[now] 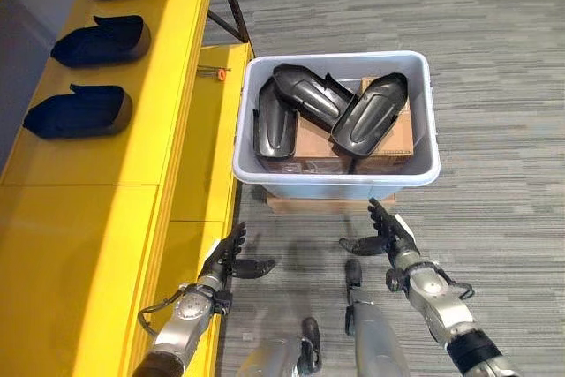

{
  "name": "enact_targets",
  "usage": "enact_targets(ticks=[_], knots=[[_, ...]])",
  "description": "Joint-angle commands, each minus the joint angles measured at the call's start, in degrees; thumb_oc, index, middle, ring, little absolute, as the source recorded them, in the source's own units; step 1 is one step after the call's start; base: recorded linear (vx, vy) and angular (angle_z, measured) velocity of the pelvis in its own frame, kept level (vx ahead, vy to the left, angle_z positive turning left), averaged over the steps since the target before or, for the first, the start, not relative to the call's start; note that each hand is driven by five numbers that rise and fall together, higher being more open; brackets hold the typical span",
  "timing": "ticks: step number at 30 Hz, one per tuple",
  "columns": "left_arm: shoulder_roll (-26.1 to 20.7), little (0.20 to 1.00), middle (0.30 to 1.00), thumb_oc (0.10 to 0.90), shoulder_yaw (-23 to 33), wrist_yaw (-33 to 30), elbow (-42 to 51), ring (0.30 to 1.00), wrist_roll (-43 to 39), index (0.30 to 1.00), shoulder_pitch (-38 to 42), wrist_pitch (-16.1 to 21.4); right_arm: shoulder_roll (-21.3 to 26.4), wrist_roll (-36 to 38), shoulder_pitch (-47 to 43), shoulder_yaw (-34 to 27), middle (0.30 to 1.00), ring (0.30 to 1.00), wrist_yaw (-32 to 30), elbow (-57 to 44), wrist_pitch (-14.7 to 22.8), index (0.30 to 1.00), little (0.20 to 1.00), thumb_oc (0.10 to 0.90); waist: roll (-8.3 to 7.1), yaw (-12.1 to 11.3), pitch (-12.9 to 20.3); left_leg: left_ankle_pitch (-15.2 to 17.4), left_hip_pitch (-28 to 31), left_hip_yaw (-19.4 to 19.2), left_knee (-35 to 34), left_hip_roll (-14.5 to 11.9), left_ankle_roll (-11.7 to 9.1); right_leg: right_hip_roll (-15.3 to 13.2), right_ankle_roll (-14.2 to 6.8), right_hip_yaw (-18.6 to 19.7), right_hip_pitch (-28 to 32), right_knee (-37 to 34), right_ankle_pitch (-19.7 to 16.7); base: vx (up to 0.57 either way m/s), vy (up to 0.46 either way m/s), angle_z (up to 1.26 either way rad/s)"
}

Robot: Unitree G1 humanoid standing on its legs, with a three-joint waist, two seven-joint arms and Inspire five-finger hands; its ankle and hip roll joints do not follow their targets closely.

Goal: Move parts from the plastic box to the shelf.

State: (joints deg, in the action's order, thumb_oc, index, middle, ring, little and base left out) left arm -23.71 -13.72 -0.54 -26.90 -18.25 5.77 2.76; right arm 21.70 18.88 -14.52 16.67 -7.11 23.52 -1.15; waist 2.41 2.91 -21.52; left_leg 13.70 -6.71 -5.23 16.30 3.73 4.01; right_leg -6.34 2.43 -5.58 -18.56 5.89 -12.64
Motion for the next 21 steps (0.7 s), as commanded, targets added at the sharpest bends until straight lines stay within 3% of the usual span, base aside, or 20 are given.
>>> enact_targets(ticks=[1,7,11,21], knots=[[-1.2,1.0,1.0,0.9,1.0,-0.3,5.8,1.0,-2.9,1.0,0.6,4.9,0.8,1.4,-1.3,-0.8,1.0,1.0,-1.6,-4.0,3.6,1.0,1.0,0.9,0.01,0.5,0.9,1.6,4.3,0.9,-3.0,-3.3,1.0,-1.8,-6.0,0.4,-4.1,12.7,12.4,0.17,-0.164,0.05],[0.6,1.0,1.0,0.9,1.2,-0.7,5.9,1.0,-2.8,1.0,0.9,4.3,2.2,1.8,-0.4,-3.2,1.0,1.0,-3.4,-4.5,2.6,1.0,1.0,0.9,0.97,2.4,0.7,2.3,5.9,-0.5,-2.7,-3.9,-0.1,-1.2,-4.4,0.7,-5.3,16.4,14.9,0.18,-0.091,0.08],[1.6,1.0,1.0,0.9,1.4,-0.5,6.0,1.0,-3.6,1.0,0.3,4.1,2.6,1.7,0.6,-4.1,1.0,1.0,-1.4,-5.1,5.4,1.0,1.0,0.9,1.86,2.9,1.5,1.7,7.4,-0.8,-3.2,-3.9,-0.6,-0.9,-3.8,0.2,-5.3,17.9,16.2,0.12,-0.015,0.06],[3.0,1.0,1.0,0.9,2.4,-0.1,5.8,1.0,-3.4,1.0,-2.7,4.3,1.4,2.1,4.2,-4.7,1.0,1.0,-0.4,-7.2,7.2,1.0,1.0,0.9,2.6,3.4,4.0,2.3,11.2,-1.2,-4.4,-4.2,-0.9,-2.0,-4.3,-0.2,-4.9,18.9,16.6,0.09,-0.006,0.04]])
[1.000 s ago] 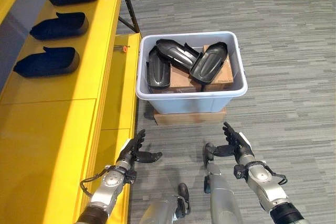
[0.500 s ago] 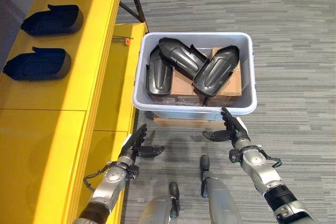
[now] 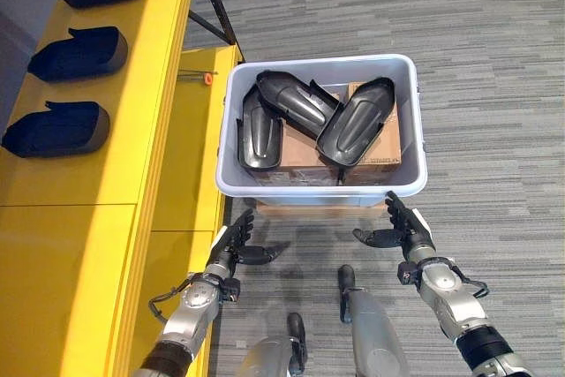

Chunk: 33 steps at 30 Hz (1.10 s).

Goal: Move parts from the plastic box to the shelf.

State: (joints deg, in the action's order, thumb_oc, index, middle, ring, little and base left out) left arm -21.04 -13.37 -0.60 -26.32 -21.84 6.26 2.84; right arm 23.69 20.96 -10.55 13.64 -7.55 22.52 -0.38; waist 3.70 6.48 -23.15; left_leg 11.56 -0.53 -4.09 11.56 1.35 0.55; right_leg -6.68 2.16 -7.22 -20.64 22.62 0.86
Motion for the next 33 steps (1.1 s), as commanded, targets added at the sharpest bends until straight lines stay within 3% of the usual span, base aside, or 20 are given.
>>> enact_targets(ticks=[1,4,9,19,23,25,26,27,28,29,32,33], knots=[[0.4,1.0,1.0,0.9,2.2,0.0,5.3,1.0,0.2,1.0,-3.5,4.3,-0.7,-0.2,0.4,-1.7,1.0,1.0,-0.1,-6.4,6.9,1.0,1.0,0.9,1.33,-0.2,5.7,4.4,5.3,-2.4,0.2,-1.9,2.5,-1.7,-4.1,1.5,-2.8,2.0,3.0,0.04,-0.019,0.07],[0.4,1.0,1.0,0.9,2.6,-0.3,5.7,1.0,0.4,1.0,-4.4,4.8,-0.8,-0.7,1.1,-2.0,1.0,1.0,-0.2,-7.4,7.8,1.0,1.0,0.9,1.49,0.0,6.1,4.0,6.2,-2.3,-0.4,-2.2,2.3,-1.8,-4.2,1.4,-2.3,1.6,3.0,0.04,-0.027,0.05],[1.0,1.0,1.0,0.9,3.3,-1.8,6.1,1.0,0.0,1.0,-4.9,5.9,-1.5,-1.3,1.9,-2.3,1.0,1.0,-5.5,-9.4,10.9,1.0,1.0,0.9,1.76,0.1,6.6,3.3,6.7,-2.7,-0.4,-2.6,1.9,-2.2,-4.2,1.2,-1.6,1.7,3.5,0.02,-0.009,0.06],[3.1,1.0,1.0,0.9,4.6,-3.5,4.2,1.0,-1.7,1.0,-6.7,8.7,0.7,-12.0,3.5,-2.7,1.0,1.0,-9.7,-20.2,24.5,1.0,1.0,0.9,2.98,0.9,7.6,0.5,7.0,-2.9,0.5,-3.5,0.6,-1.9,-3.4,1.1,1.7,0.3,5.7,0.01,-0.039,0.02],[3.6,1.0,1.0,0.9,7.1,-5.5,3.0,1.0,-1.1,1.0,-6.4,11.8,2.3,-10.2,3.9,-2.5,1.0,1.0,-9.2,-27.9,26.1,1.0,1.0,0.9,3.59,1.8,8.6,-3.6,6.0,-5.7,8.8,-3.8,-1.1,-0.7,-1.2,-0.4,4.9,-2.2,7.7,0.01,-0.222,0.12],[3.5,1.0,1.0,0.9,7.5,-5.6,3.3,1.0,-1.1,1.0,-5.5,12.3,2.8,-11.0,4.6,-2.7,1.0,1.0,-9.6,-30.6,26.8,1.0,1.0,0.9,3.98,2.6,8.4,-5.9,4.3,-7.8,15.4,-5.5,-2.8,0.0,-0.1,-1.6,7.6,-3.5,9.7,0.03,-0.174,0.32],[3.4,1.0,1.0,0.9,7.5,-5.7,3.3,1.0,-0.8,1.0,-5.1,12.6,3.0,-11.1,4.7,-2.9,1.0,1.0,-9.5,-31.2,27.3,1.0,1.0,0.9,4.01,2.8,8.4,-5.1,4.0,-8.5,15.8,-5.2,-2.7,0.3,0.0,-2.1,8.3,-4.3,9.7,-0.01,-0.098,0.42],[3.4,1.0,1.0,0.9,7.5,-5.7,3.3,1.0,-0.8,1.0,-5.1,12.6,3.0,-11.1,4.7,-2.9,1.0,1.0,-9.5,-31.2,27.3,1.0,1.0,0.9,4.01,2.8,8.4,-5.1,4.0,-8.5,15.8,-5.2,-2.7,0.3,0.0,-2.1,8.3,-4.3,9.7,-0.07,-0.151,0.42],[3.4,1.0,1.0,0.9,7.3,-7.4,3.5,1.0,-0.2,1.0,-4.4,13.4,2.8,-10.4,4.5,-2.7,1.0,1.0,-9.7,-31.5,29.2,1.0,1.0,0.9,3.58,2.1,8.3,-5.3,0.0,-8.3,15.0,-2.8,-1.1,1.0,0.4,-2.1,9.8,-7.2,7.7,-0.06,-0.12,0.33],[3.5,1.0,1.0,0.9,7.3,-7.7,3.6,1.0,-0.1,1.0,-4.4,13.6,2.7,-10.4,4.4,-2.7,1.0,1.0,-9.7,-31.5,29.5,1.0,1.0,0.9,3.54,1.9,8.3,-5.1,-0.4,-8.1,14.4,-2.3,-0.8,1.2,0.3,-2.0,10.1,-7.6,7.5,-0.06,-0.128,0.33],[3.2,1.0,1.0,0.9,7.3,-10.6,4.6,1.0,1.4,1.0,-4.6,15.5,2.1,-10.8,2.1,-1.7,1.0,1.0,-11.0,-32.4,28.3,1.0,1.0,0.9,3.44,0.2,7.9,-4.0,-2.8,-7.9,5.5,-0.5,0.7,1.7,-0.3,-1.7,11.8,-8.8,7.3,0.03,0.018,-0.04],[3.2,1.0,1.0,0.9,7.5,-12.3,4.8,1.0,0.7,1.0,-4.8,16.6,1.9,-11.8,0.6,-0.8,1.0,1.0,-11.5,-32.1,27.8,1.0,1.0,0.9,3.55,-0.6,8.0,-6.0,-4.2,-7.6,0.7,-1.1,0.0,1.9,-0.5,-1.4,13.3,-9.9,7.8,0.07,0.071,-0.16]])
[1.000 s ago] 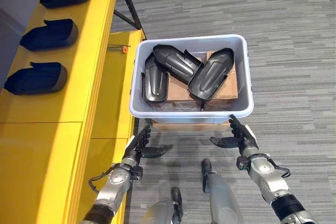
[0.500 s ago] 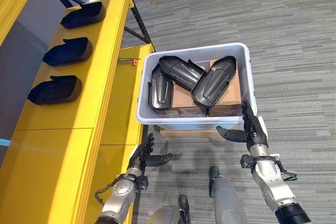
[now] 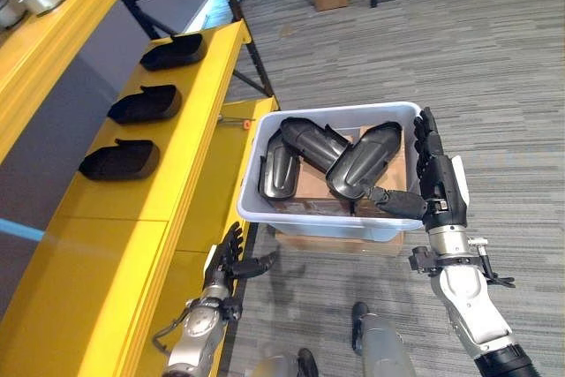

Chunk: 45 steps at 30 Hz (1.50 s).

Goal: Move parts from the plastic box to the shelf.

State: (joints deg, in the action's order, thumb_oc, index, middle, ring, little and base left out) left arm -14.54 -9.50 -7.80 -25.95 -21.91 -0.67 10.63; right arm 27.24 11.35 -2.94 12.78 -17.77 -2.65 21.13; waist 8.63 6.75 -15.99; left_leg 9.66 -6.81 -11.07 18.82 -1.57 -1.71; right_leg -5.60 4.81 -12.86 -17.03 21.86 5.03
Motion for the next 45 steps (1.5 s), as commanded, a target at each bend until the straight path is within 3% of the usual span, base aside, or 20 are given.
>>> enact_targets(ticks=[1,3,5,7,12,16,23,29,34,37,40,45], knots=[[-3.4,1.0,1.0,0.9,3.8,-5.6,4.1,1.0,0.4,1.0,2.1,9.4,-1.7,-2.8,-7.7,0.5,1.0,1.0,-1.5,-6.4,6.0,1.0,1.0,0.9,-1.39,-1.3,0.9,-5.7,1.1,-0.3,-8.3,1.0,1.6,0.8,-3.1,4.3,10.7,-9.7,3.9,0.11,0.09,-0.29],[-3.3,1.0,1.0,0.9,4.1,-6.1,3.4,1.0,0.2,1.0,2.1,10.5,-2.0,-3.2,-8.7,1.2,1.0,1.0,-1.2,-5.7,5.7,1.0,1.0,0.9,-1.58,-1.9,1.0,-7.6,-0.1,0.1,-10.2,0.0,0.8,0.8,-3.0,4.4,12.3,-10.6,4.4,0.12,0.052,-0.35],[-3.4,1.0,1.0,0.9,5.0,-4.8,2.0,1.0,-0.3,1.0,2.3,11.8,-2.9,-4.5,-11.4,2.9,1.0,1.0,-1.1,-3.3,4.9,1.0,1.0,0.9,-1.46,-3.6,1.5,-13.7,-2.3,1.9,-15.1,-4.5,-1.5,1.3,-2.1,4.2,15.0,-10.5,6.2,0.19,0.031,-0.29],[-3.3,1.0,1.0,0.9,5.1,-4.7,1.0,1.0,-0.2,1.0,2.7,11.9,-3.8,-4.5,-13.1,4.3,1.0,1.0,-1.4,-1.6,3.4,1.0,1.0,0.9,-1.42,-4.1,1.6,-16.0,-2.4,3.0,-16.7,-6.8,-2.3,1.5,-1.7,4.6,16.0,-9.7,7.2,0.16,0.03,-0.3],[-2.3,1.0,1.0,0.9,5.1,-4.5,-1.8,1.0,-0.6,1.0,3.5,12.4,-4.4,-4.1,-14.9,6.0,1.0,1.0,-0.9,0.1,-0.5,1.0,1.0,0.9,-1.27,-4.2,1.2,-16.1,-0.5,5.5,-20.5,-10.3,-3.1,0.7,-1.7,6.7,16.3,-4.3,9.9,0.21,0.102,-0.24],[-2.1,1.0,1.0,0.9,4.8,-3.5,-2.6,1.0,-2.1,1.0,3.3,13.6,-4.2,-4.3,-13.7,6.1,1.0,1.0,0.3,0.2,-1.3,1.0,1.0,0.9,-0.94,-3.4,1.2,-15.6,0.9,5.4,-20.9,-10.9,-3.6,0.9,-1.5,7.4,16.0,0.2,12.4,0.15,0.114,-0.19],[-1.7,1.0,1.0,0.9,3.7,-2.4,-3.4,1.0,-1.7,1.0,4.5,12.6,-3.5,-4.5,-11.5,5.8,1.0,1.0,2.4,1.0,-0.8,1.0,1.0,0.9,-1.64,-3.1,2.4,-14.7,1.6,4.7,-17.4,-10.0,-3.9,0.8,-1.2,5.8,17.3,1.1,13.3,0.16,0.082,0.02],[-1.9,1.0,1.0,0.9,2.2,-1.0,-3.2,1.0,-0.8,1.0,4.0,11.2,-2.8,-5.8,-10.9,4.7,1.0,1.0,-1.5,0.6,-5.1,1.0,1.0,0.9,-2.21,-4.1,3.1,-11.7,1.9,6.4,-15.2,-6.3,-3.0,0.0,-1.8,5.0,18.2,0.0,12.9,0.2,0.069,0.04],[-3.3,1.0,1.0,0.9,1.3,-0.1,-0.1,1.0,1.0,1.0,4.7,9.9,-3.4,-9.0,-10.7,4.2,1.0,1.0,-5.9,0.1,-5.5,1.0,1.0,0.9,-2.91,-4.8,2.9,-10.0,1.6,6.7,-15.1,-4.2,-1.8,-0.6,-3.0,4.8,17.8,-1.7,11.5,0.11,0.004,0.1],[-4.0,1.0,1.0,0.9,0.7,0.0,1.3,1.0,1.7,1.0,5.3,9.1,-3.7,-11.5,-11.1,4.0,1.0,1.0,-8.6,0.0,-5.7,1.0,1.0,0.9,-3.27,-5.0,2.7,-9.5,1.1,6.9,-14.8,-3.6,-1.3,-0.7,-3.2,4.7,17.2,-2.0,11.1,0.07,-0.045,0.01],[-4.6,1.0,1.0,0.9,-0.3,0.7,3.0,1.0,1.8,1.0,6.2,7.5,-3.8,-16.1,-12.2,2.4,1.0,1.0,-14.0,0.1,-8.3,1.0,1.0,0.9,-3.55,-5.3,2.1,-9.0,0.1,7.2,-14.0,-2.6,-0.7,-0.6,-3.1,4.4,16.4,-2.2,10.5,0.05,-0.048,-0.01],[-4.6,1.0,1.0,0.9,-1.4,2.1,4.8,1.0,2.0,1.0,6.1,6.6,-2.6,-18.4,-13.5,0.9,1.0,1.0,-14.5,0.6,-11.7,1.0,1.0,0.9,-2.85,-5.6,1.4,-9.1,-0.9,7.4,-13.1,-1.9,-0.6,-0.6,-2.7,4.2,15.9,-2.2,10.4,0.05,-0.002,-0.02]])
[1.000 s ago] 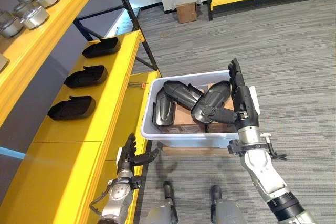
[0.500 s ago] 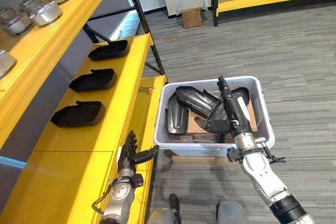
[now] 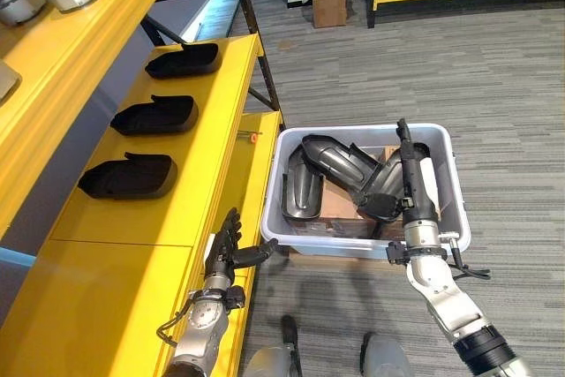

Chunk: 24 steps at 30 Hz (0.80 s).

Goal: Move parts from the plastic box to the shelf.

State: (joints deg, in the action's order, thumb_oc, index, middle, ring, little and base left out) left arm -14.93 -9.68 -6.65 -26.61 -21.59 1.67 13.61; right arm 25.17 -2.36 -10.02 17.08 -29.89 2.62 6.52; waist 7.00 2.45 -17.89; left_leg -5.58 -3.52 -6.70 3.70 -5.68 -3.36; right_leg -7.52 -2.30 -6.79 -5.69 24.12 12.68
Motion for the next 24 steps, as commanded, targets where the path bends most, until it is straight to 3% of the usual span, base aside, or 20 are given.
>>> enact_targets(ticks=[1,4,10,12,13,18,24], knots=[[-4.2,1.0,1.0,0.9,-1.4,1.3,5.7,1.0,1.3,1.0,3.6,3.6,-0.1,-5.4,-6.8,-3.7,1.0,1.0,-2.2,-4.5,2.4,1.0,1.0,0.9,-0.98,-1.3,3.1,6.2,-4.4,3.1,2.2,2.4,1.1,1.4,4.6,-1.8,4.4,-4.3,2.8,0.05,0.031,0.0],[-4.4,1.0,1.0,0.9,-2.1,2.4,6.2,1.0,0.9,1.0,3.1,2.9,1.9,-7.8,-9.0,-4.4,1.0,1.0,-1.4,-3.8,-1.7,1.0,1.0,0.9,-0.12,-1.5,2.4,6.4,-5.4,3.0,3.6,3.0,1.2,1.3,5.1,-2.1,3.5,-3.1,3.3,0.05,0.034,-0.03],[-4.3,1.0,1.0,0.9,-2.5,2.7,6.0,1.0,-0.4,1.0,2.6,2.7,3.3,-12.4,-13.4,-2.7,1.0,1.0,2.6,-2.9,-5.2,1.0,1.0,0.9,1.06,-2.2,0.9,6.3,-6.9,1.0,4.6,3.2,1.3,0.9,5.7,-4.6,1.3,-0.5,4.1,0.03,0.055,-0.11],[-4.4,1.0,1.0,0.9,-2.2,2.1,6.2,1.0,-0.6,1.0,2.3,2.9,2.9,-13.2,-15.3,-1.5,1.0,1.0,4.4,-2.2,-5.8,1.0,1.0,0.9,1.42,-3.2,0.1,6.1,-7.5,-0.8,5.3,2.5,1.3,-0.7,5.7,-7.1,-0.6,2.5,4.5,0.01,0.072,-0.26],[-4.7,1.0,1.0,0.9,-1.7,1.4,6.6,1.0,-1.0,1.0,1.5,3.3,2.3,-13.4,-17.2,0.0,1.0,1.0,5.6,-1.2,-6.6,1.0,1.0,0.9,1.21,-4.3,-0.7,7.3,-7.5,-2.1,6.5,2.1,0.8,-3.0,5.3,-8.8,-1.0,4.8,6.1,0.06,0.042,-0.37],[-6.3,1.0,1.0,0.9,0.3,1.5,8.6,1.0,-2.9,1.0,0.6,3.3,0.8,-14.2,-21.1,3.1,1.0,1.0,6.3,0.6,-8.3,1.0,1.0,0.9,0.95,-6.0,-2.9,8.3,-10.6,-3.5,10.6,0.6,0.7,-4.6,5.5,-8.7,-3.2,9.9,8.4,0.0,-0.025,-0.33],[-6.8,1.0,1.0,0.9,0.8,-0.7,9.3,1.0,-3.4,1.0,1.9,2.9,-1.2,-12.3,-24.4,4.7,1.0,1.0,4.2,1.9,-15.2,1.0,1.0,0.9,1.35,-6.7,-5.7,8.4,-13.7,-2.3,12.9,1.2,0.9,-4.9,5.9,-7.8,-6.6,13.2,9.0,-0.03,-0.012,0.02]])
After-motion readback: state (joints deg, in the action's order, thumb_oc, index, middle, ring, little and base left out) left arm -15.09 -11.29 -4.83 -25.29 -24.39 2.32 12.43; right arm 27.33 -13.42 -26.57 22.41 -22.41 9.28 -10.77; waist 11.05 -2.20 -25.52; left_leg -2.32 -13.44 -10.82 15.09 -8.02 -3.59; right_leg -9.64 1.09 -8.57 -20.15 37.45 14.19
